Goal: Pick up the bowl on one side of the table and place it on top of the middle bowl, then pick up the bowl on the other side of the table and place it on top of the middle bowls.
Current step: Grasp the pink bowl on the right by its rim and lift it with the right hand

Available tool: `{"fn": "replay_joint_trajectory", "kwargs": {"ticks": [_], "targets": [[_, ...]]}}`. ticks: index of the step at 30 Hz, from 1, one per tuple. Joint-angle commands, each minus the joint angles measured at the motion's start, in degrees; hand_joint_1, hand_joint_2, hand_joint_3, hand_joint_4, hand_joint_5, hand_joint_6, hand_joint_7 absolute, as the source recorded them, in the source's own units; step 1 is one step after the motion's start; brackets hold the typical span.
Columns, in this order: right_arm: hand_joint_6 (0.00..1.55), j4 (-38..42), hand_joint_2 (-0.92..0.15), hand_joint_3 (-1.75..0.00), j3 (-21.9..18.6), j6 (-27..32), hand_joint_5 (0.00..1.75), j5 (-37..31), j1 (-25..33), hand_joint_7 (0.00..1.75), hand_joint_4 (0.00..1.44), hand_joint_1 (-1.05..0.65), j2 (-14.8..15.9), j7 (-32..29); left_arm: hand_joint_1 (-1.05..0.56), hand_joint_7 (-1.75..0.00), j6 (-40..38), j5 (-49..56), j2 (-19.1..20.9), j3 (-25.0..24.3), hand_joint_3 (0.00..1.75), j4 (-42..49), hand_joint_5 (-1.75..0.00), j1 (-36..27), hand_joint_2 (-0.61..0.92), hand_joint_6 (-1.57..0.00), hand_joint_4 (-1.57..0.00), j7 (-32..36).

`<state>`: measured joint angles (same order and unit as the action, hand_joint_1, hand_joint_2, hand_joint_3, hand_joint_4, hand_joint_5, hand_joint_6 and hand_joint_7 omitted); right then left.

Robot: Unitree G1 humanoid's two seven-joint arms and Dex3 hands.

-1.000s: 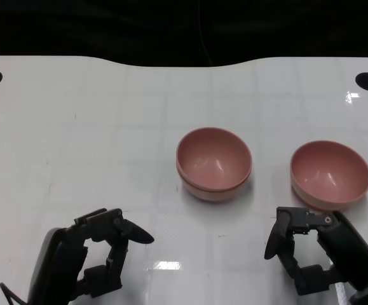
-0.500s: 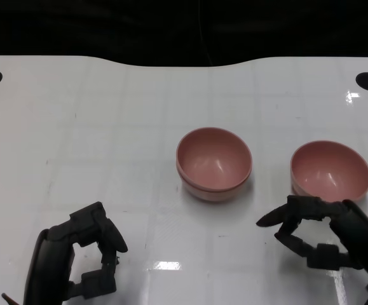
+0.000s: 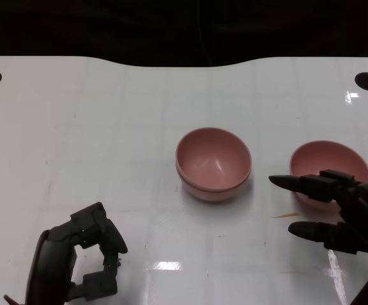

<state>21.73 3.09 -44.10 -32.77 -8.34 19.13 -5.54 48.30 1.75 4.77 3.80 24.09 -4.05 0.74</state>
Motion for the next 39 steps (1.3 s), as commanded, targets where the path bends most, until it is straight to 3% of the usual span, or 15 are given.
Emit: {"fn": "replay_joint_trajectory", "kwargs": {"ticks": [1,7,13,23,30,39], "targets": [[0.44,-3.14,-0.92,-0.02,-0.03,3.05,0.29,-3.48,1.08,0.0,0.41,-0.53,2.38,-2.77,0.03,-1.61,-0.39,0.18,0.33,-0.95,1.51,-0.28,-1.75,-0.39,0.32,-0.83,-0.88,-0.73],[0.38,-5.86,-0.89,0.0,0.81,6.8,0.19,-5.75,1.66,0.0,0.34,-0.55,3.44,-4.72,0.01,-1.61,-0.08,0.96,0.1,-1.5,1.52,-0.18,-1.75,-0.25,0.32,-0.83,-0.89,-0.72],[0.23,-11.0,-0.92,-0.01,2.34,20.62,0.13,-13.34,1.19,0.0,0.22,-0.63,4.95,-2.2,0.02,-1.61,-0.75,0.69,-0.39,-1.7,1.53,-0.48,-1.75,-0.2,0.32,-0.83,-0.89,-1.29],[0.28,-10.76,-0.87,0.0,8.05,34.33,0.15,-18.36,-3.49,0.02,0.25,-0.54,5.11,2.27,0.0,-1.61,-0.6,1.64,-0.22,-2.41,1.54,-0.11,-1.75,0.26,0.31,-0.83,-0.9,-1.26],[0.33,-6.63,-0.83,0.0,11.81,37.66,0.17,-18.75,-6.68,0.03,0.3,-0.48,5.03,1.76,0.01,-1.61,-1.05,1.47,-0.55,-2.41,1.54,-0.41,-1.75,0.05,0.3,-0.84,-0.91,-1.49],[0.43,0.24,-0.87,-0.01,16.44,40.41,0.15,-18.78,-10.74,0.04,0.39,-0.38,4.85,2.92,0.02,-1.59,-0.58,0.92,-1.01,-1.93,1.56,-0.39,-1.75,0.0,0.29,-0.85,-0.9,-2.46]]}}
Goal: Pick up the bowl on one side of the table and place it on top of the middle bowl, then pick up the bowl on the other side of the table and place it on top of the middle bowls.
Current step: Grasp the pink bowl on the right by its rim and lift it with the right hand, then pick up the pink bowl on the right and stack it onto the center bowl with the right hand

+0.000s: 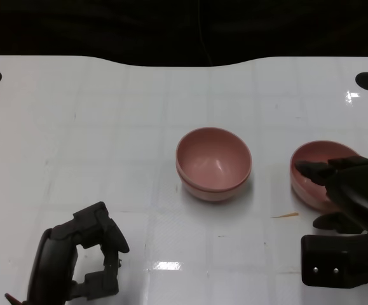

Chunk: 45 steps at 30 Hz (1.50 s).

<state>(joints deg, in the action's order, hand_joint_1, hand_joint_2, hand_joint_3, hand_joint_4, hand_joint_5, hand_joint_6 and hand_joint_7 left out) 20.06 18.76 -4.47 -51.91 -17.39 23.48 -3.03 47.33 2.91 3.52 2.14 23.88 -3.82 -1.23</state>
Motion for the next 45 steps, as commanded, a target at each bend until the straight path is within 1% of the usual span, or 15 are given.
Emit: {"fn": "replay_joint_trajectory", "kwargs": {"ticks": [1,6,9,12,14,17,19,22,24,29,34,35,36,38,45], "targets": [[0.44,2.71,-0.88,-0.01,1.12,1.02,0.15,0.51,-1.98,0.05,0.42,-0.37,0.31,0.3,0.02,-1.59,0.45,-0.1,0.23,-0.3,1.56,-0.19,-1.75,-0.27,0.29,-0.85,-0.9,-0.47],[0.51,5.73,-0.91,-0.01,3.07,3.19,0.15,0.05,-3.3,0.05,0.53,-0.34,-0.42,-0.43,0.02,-1.58,-0.19,0.98,0.31,-0.43,1.56,-1.17,-1.75,-0.89,0.3,-0.85,-0.89,-0.18],[0.62,7.37,-0.92,-0.02,4.13,4.01,0.2,-0.79,-4.07,0.07,0.73,-0.32,-0.46,-2.3,0.01,-1.58,0.05,1.14,0.35,-0.38,1.57,-1.18,-1.75,-0.99,0.3,-0.85,-0.89,-0.3],[0.9,9.3,-0.91,-0.01,4.68,1.47,0.42,-0.29,-4.54,0.09,1.02,-0.23,0.03,-6.85,0.01,-1.58,0.16,1.17,0.34,-0.28,1.58,-1.37,-1.75,-1.14,0.29,-0.84,-0.89,-0.39],[1.12,10.21,-0.89,0.0,4.7,-1.17,1.04,0.43,-4.75,0.07,0.93,-0.17,0.44,-9.6,0.01,-1.58,0.67,1.02,0.27,-0.21,1.57,-1.19,-1.75,-1.14,0.3,-0.84,-0.89,-0.5],[1.28,11.53,-0.89,0.0,4.72,-4.34,1.5,1.02,-5.25,0.1,0.87,-0.13,0.91,-12.29,0.01,-1.57,0.95,1.29,0.22,-0.14,1.57,-1.19,-1.75,-1.19,0.3,-0.84,-0.89,-0.38],[0.97,12.3,-0.9,-0.01,4.78,-5.61,1.69,0.97,-5.58,1.05,0.88,-0.07,1.02,-13.96,0.01,-1.57,1.0,2.12,0.24,-0.2,1.56,-1.26,-1.75,-1.23,0.31,-0.84,-0.88,0.11],[0.73,13.7,-0.91,-0.02,5.0,-7.27,1.74,0.79,-6.64,1.53,0.85,-0.07,1.01,-16.24,0.01,-1.58,0.72,3.01,0.15,-0.25,1.56,-1.69,-1.75,-1.39,0.31,-0.83,-0.88,0.55],[0.65,14.27,-0.9,-0.03,5.2,-8.3,1.74,0.26,-7.38,1.65,0.84,-0.07,1.05,-18.51,0.01,-1.57,0.58,3.56,0.08,-0.35,1.56,-1.92,-1.75,-1.48,0.32,-0.83,-0.88,0.8],[0.66,12.25,-0.88,-0.02,4.29,-11.41,1.75,1.15,-8.94,1.69,0.87,-0.07,0.95,-22.18,0.02,-1.58,0.19,3.78,-0.15,-0.52,1.56,-2.22,-1.75,-1.6,0.32,-0.83,-0.87,0.91],[0.79,8.62,-0.89,-0.06,3.44,-12.55,1.75,2.11,-9.97,1.53,0.91,-0.08,-0.12,-23.06,0.0,-1.58,-0.57,4.66,-0.14,-0.63,1.55,-2.77,-1.75,-1.87,0.32,-0.82,-0.86,1.29],[0.82,7.63,-0.83,-0.19,3.26,-12.67,1.75,2.61,-10.26,1.48,0.91,-0.09,-0.6,-22.69,0.0,-1.58,-0.62,4.65,-0.17,-0.59,1.55,-2.89,-1.75,-1.9,0.32,-0.82,-0.86,1.27],[0.79,6.97,-0.59,-0.69,3.18,-13.11,1.75,3.06,-10.6,1.55,0.92,-0.08,-0.99,-22.74,0.0,-1.58,-0.77,4.64,-0.23,-0.54,1.55,-3.04,-1.75,-1.97,0.32,-0.82,-0.87,1.28],[0.76,6.67,-0.4,-1.06,3.31,-14.07,1.75,3.69,-11.24,1.65,0.94,-0.08,-1.53,-23.15,0.0,-1.58,-0.83,4.66,-0.3,-0.48,1.54,-3.07,-1.75,-2.0,0.32,-0.82,-0.87,1.35],[0.73,6.81,-0.39,-1.19,4.57,-16.49,1.75,5.46,-13.98,1.74,0.95,-0.14,-4.18,-20.34,0.0,-1.57,-1.09,5.12,-0.32,-0.46,1.55,-3.01,-1.75,-1.99,0.31,-0.83,-0.87,1.53]]}}
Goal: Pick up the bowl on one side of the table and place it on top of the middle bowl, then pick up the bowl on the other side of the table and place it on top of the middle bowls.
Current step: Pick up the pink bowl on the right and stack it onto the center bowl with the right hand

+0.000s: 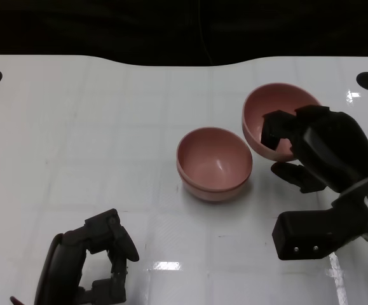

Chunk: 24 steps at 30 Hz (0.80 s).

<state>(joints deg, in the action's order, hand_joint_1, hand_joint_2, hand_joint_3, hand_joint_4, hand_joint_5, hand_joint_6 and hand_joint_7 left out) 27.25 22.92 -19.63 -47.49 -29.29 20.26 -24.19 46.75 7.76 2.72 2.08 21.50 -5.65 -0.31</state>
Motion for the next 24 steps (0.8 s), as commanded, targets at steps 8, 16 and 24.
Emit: {"fn": "replay_joint_trajectory", "kwargs": {"ticks": [8,16,24], "targets": [[0.77,3.03,-0.4,-1.07,3.09,-2.65,1.75,1.11,-5.8,1.63,0.93,-0.19,-5.26,4.18,-0.01,-1.56,-0.29,0.7,0.54,-0.39,1.54,-0.07,-1.75,-0.03,0.31,-0.83,-0.87,0.63],[0.69,9.82,-0.33,-1.05,5.95,-3.25,1.75,0.77,-8.7,1.74,0.92,-0.17,-9.23,4.54,-0.01,-1.54,-0.16,1.58,0.43,-0.39,1.52,0.18,-1.75,0.13,0.31,-0.84,-0.87,1.21],[0.71,18.41,-0.27,-1.16,8.68,-5.32,1.75,-0.52,-11.2,1.75,0.95,-0.15,-11.57,0.33,-0.02,-1.53,-0.51,1.06,0.24,0.05,1.51,0.13,-1.75,0.07,0.31,-0.85,-0.87,0.87]]}}
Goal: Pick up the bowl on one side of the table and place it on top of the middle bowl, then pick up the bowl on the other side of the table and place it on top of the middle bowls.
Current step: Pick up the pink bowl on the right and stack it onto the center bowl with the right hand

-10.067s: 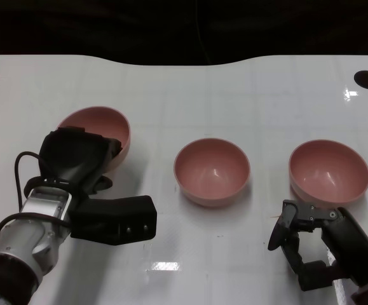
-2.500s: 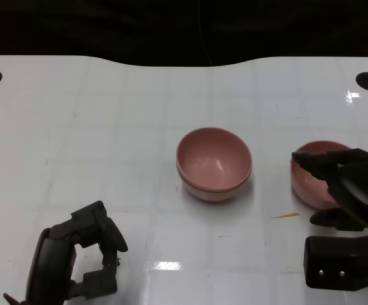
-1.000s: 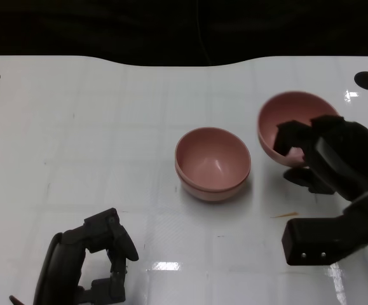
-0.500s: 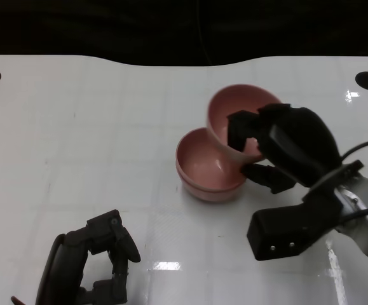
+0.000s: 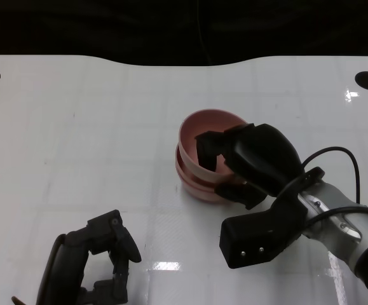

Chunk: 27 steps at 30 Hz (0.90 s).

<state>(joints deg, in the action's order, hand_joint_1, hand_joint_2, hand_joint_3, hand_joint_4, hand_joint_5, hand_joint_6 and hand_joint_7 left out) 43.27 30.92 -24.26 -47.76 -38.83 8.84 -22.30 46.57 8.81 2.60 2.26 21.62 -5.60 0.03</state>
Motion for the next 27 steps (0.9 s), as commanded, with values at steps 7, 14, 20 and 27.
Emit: {"fn": "replay_joint_trajectory", "kwargs": {"ticks": [7,14,20,27], "targets": [[0.82,7.35,-0.37,-1.05,1.3,-2.53,1.75,1.44,-2.76,1.3,0.91,-0.14,-1.08,-0.62,-0.03,-1.53,-0.78,0.6,0.34,0.05,1.48,0.02,-1.75,0.08,0.33,-0.85,-0.87,0.65],[0.61,6.09,-0.87,-0.23,2.46,0.93,0.29,0.41,-3.08,0.05,0.52,-0.51,0.1,6.22,-0.03,-1.52,-0.67,0.49,0.38,0.21,1.45,0.0,-1.75,0.11,0.34,-0.86,-0.87,0.4],[0.54,3.79,-0.92,-0.25,3.08,2.85,0.16,-0.2,-2.16,0.0,0.43,-0.64,1.35,6.95,-0.02,-1.52,-0.32,0.21,0.35,0.23,1.45,0.17,-1.75,0.09,0.34,-0.85,-0.87,0.32],[0.47,0.97,-0.92,-0.28,2.32,2.06,0.14,0.78,-0.77,0.0,0.4,-0.67,3.11,6.34,-0.01,-1.52,-0.91,0.38,0.36,0.2,1.44,-0.25,-1.75,0.04,0.35,-0.86,-0.87,0.42]]}}
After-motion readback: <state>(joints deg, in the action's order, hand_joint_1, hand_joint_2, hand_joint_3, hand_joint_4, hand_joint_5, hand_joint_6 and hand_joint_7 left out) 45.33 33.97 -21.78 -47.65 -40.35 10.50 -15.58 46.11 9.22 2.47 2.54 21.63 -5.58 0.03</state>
